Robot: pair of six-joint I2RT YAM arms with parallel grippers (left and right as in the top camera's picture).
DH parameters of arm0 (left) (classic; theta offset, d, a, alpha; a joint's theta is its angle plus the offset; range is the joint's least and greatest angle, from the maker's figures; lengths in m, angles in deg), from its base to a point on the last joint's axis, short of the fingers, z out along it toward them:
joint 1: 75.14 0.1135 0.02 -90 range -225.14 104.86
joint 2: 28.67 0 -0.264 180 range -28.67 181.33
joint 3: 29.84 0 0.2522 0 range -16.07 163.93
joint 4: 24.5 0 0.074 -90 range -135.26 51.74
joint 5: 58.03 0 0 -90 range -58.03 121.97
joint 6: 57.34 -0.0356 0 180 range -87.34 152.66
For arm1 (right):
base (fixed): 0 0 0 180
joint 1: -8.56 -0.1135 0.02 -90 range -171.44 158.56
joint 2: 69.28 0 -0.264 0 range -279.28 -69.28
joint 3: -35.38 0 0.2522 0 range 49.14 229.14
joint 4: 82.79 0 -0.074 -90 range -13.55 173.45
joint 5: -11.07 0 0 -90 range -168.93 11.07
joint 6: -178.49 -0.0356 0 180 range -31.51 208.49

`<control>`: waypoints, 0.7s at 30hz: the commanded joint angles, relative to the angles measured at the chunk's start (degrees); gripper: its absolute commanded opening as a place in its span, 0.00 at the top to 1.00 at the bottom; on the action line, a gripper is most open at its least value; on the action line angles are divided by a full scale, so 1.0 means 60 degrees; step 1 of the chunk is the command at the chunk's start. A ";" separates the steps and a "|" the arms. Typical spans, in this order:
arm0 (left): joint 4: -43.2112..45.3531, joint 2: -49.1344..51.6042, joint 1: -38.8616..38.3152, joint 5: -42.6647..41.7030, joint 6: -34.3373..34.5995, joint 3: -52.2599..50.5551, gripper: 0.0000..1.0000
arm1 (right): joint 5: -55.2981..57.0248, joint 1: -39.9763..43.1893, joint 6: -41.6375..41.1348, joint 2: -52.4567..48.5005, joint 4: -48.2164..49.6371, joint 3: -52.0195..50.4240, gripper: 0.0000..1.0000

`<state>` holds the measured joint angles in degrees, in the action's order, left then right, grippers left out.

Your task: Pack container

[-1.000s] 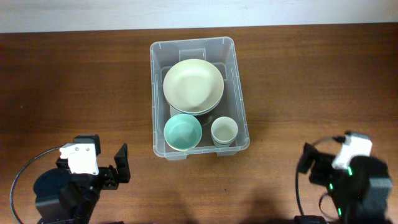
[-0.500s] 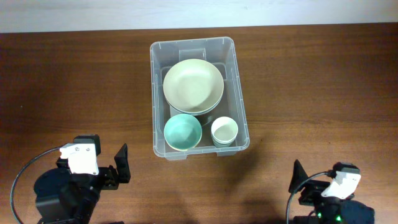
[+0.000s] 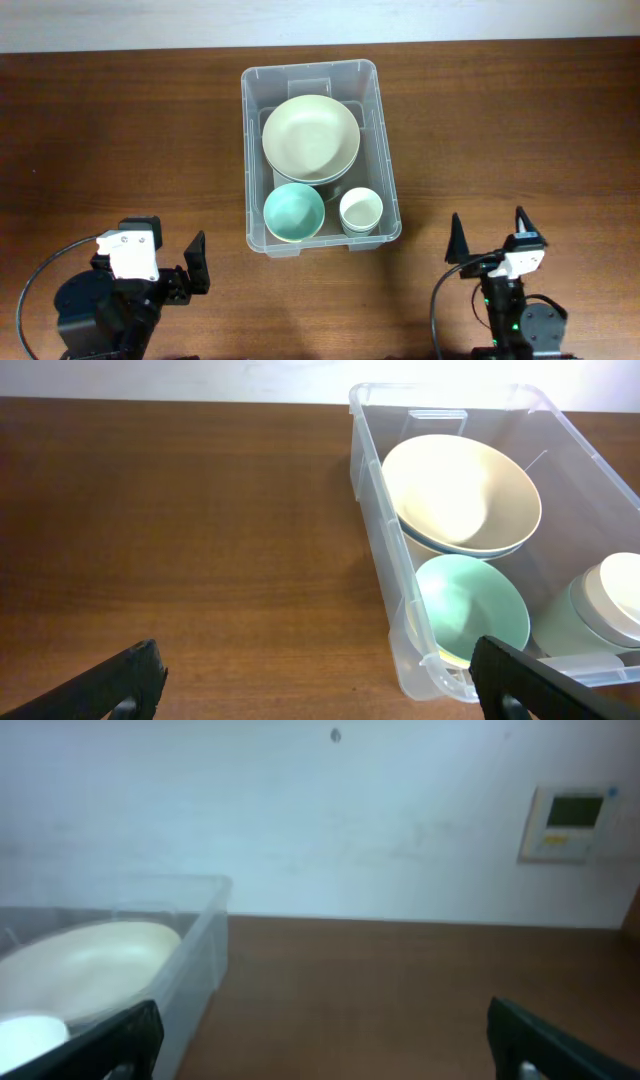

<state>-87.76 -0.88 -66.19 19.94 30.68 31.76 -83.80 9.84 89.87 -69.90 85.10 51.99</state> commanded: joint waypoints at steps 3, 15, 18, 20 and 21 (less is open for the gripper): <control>0.0025 -0.0040 -0.0047 -0.0036 -0.0146 -0.0022 0.01 | -0.0412 -0.0087 0.1421 0.0073 -0.0142 -0.0423 0.01; 0.0025 -0.0040 -0.0047 -0.0036 -0.0146 -0.0022 0.01 | -0.0372 -0.0087 0.1341 0.0044 -0.0900 -0.0423 0.01; 0.0025 -0.0040 -0.0047 -0.0036 -0.0146 -0.0022 0.01 | -0.0372 -0.0087 0.1341 0.0044 -0.0903 -0.0423 0.01; 0.0025 -0.0040 -0.0047 -0.0036 -0.0146 -0.0022 0.00 | -0.0372 -0.0087 0.1341 0.0044 -0.0900 -0.0423 0.01; 0.0025 -0.0040 -0.0047 -0.0036 -0.0146 -0.0022 0.01 | -0.0372 -0.0087 0.1341 0.0044 -0.0903 -0.0423 0.01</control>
<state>-87.76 -0.88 -66.19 19.94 30.68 31.76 -85.33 9.84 97.72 -69.97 79.98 49.72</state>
